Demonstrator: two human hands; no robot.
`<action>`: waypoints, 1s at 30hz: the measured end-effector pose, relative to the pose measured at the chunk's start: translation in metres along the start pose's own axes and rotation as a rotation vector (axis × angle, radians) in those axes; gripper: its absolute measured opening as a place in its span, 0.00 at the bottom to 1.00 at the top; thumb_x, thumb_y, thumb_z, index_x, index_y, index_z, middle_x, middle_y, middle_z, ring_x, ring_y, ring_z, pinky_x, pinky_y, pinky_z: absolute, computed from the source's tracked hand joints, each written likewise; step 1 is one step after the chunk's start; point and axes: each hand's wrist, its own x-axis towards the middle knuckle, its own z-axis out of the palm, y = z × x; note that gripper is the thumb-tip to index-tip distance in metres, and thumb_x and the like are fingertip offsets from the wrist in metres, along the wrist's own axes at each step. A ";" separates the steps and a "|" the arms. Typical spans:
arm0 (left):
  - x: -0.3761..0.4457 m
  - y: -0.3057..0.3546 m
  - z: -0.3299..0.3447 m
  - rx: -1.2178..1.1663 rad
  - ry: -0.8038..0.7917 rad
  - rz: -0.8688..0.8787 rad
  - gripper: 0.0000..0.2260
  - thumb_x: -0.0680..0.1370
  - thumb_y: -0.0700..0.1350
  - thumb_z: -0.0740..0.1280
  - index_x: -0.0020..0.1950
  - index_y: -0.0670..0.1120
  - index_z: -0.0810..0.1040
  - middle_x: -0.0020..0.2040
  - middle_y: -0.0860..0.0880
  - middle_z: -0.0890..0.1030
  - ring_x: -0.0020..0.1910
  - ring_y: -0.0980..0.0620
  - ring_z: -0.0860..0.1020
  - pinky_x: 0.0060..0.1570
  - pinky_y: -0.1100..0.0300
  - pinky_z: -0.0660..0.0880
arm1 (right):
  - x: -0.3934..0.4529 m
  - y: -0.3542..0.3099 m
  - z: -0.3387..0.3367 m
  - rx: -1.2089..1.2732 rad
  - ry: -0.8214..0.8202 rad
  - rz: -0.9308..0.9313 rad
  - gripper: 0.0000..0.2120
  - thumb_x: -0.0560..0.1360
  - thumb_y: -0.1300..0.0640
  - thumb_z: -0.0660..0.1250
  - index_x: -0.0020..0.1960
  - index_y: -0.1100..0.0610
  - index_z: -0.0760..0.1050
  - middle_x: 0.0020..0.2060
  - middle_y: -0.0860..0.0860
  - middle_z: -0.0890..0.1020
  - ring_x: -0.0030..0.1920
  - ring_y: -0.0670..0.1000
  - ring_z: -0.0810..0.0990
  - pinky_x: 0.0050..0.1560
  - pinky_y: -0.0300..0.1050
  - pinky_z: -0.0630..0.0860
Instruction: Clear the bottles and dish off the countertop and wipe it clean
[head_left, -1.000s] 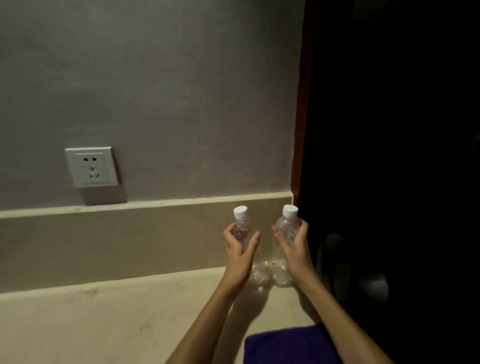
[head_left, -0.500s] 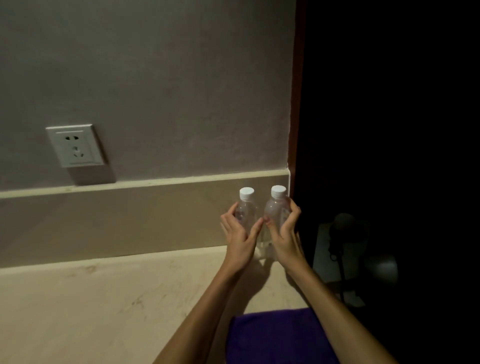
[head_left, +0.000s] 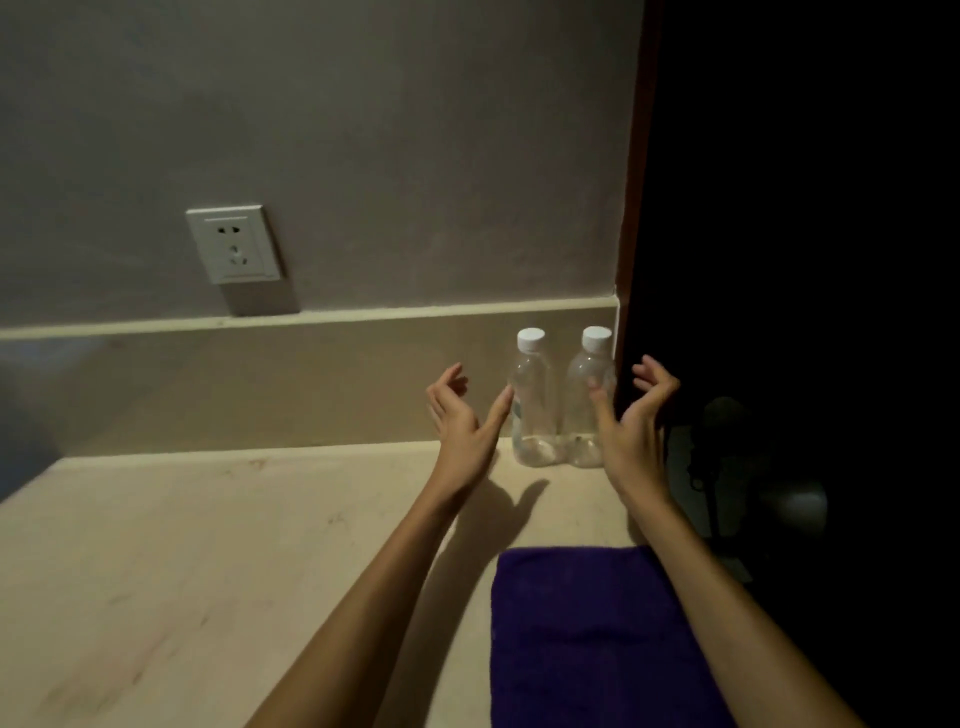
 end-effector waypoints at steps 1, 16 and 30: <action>-0.005 0.003 -0.010 -0.014 0.009 -0.007 0.32 0.79 0.62 0.69 0.77 0.53 0.60 0.71 0.51 0.63 0.72 0.52 0.67 0.74 0.47 0.69 | -0.003 -0.005 -0.004 0.005 0.013 -0.025 0.30 0.81 0.50 0.68 0.76 0.56 0.58 0.71 0.54 0.69 0.71 0.51 0.69 0.63 0.42 0.70; -0.267 0.039 -0.273 -0.057 0.462 -0.088 0.06 0.86 0.43 0.61 0.57 0.44 0.77 0.52 0.48 0.83 0.49 0.56 0.83 0.43 0.63 0.80 | -0.288 -0.159 0.058 0.410 -0.772 -0.041 0.09 0.84 0.55 0.63 0.62 0.56 0.77 0.54 0.51 0.84 0.56 0.45 0.83 0.55 0.36 0.77; -0.885 -0.119 -0.289 -0.265 0.993 -1.471 0.11 0.87 0.49 0.60 0.54 0.43 0.74 0.40 0.46 0.79 0.30 0.53 0.79 0.30 0.64 0.71 | -0.658 0.055 0.010 -0.314 -1.783 0.342 0.03 0.82 0.56 0.67 0.52 0.47 0.78 0.50 0.55 0.85 0.55 0.58 0.84 0.52 0.49 0.79</action>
